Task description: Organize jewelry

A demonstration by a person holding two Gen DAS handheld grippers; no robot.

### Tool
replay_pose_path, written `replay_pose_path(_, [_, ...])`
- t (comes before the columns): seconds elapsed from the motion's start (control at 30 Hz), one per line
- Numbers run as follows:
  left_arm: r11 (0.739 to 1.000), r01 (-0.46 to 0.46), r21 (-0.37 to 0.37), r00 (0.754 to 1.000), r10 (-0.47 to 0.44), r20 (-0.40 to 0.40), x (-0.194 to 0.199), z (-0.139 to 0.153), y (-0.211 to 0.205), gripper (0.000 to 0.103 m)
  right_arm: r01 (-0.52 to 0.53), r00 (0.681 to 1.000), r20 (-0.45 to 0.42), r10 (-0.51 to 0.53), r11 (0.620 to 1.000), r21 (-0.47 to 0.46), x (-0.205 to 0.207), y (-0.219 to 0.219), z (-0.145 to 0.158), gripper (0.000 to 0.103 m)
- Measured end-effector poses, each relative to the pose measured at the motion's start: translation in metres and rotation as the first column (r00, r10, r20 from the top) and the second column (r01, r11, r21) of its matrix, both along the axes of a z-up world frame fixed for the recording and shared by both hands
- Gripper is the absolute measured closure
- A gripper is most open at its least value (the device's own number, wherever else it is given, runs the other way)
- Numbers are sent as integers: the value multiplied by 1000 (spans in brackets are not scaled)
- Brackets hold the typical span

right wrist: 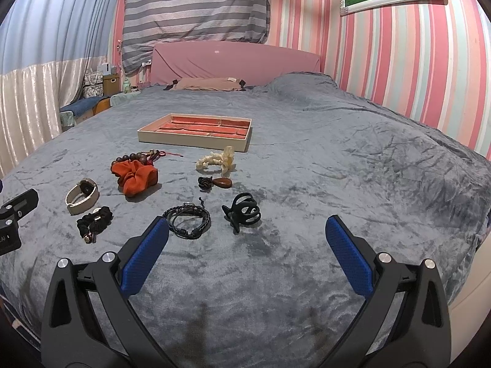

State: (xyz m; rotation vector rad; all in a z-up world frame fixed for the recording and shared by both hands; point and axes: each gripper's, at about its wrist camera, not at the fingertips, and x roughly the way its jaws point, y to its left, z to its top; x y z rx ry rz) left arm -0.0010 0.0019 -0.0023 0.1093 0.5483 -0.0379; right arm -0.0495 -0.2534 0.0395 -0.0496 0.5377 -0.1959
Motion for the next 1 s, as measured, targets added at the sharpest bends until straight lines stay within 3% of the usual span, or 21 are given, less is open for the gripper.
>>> replay_pose_path(1.0, [999, 36, -22, 999, -37, -33, 7, -5, -2, 4, 23, 1000, -7, -23, 1000, -2, 2, -1, -2, 4])
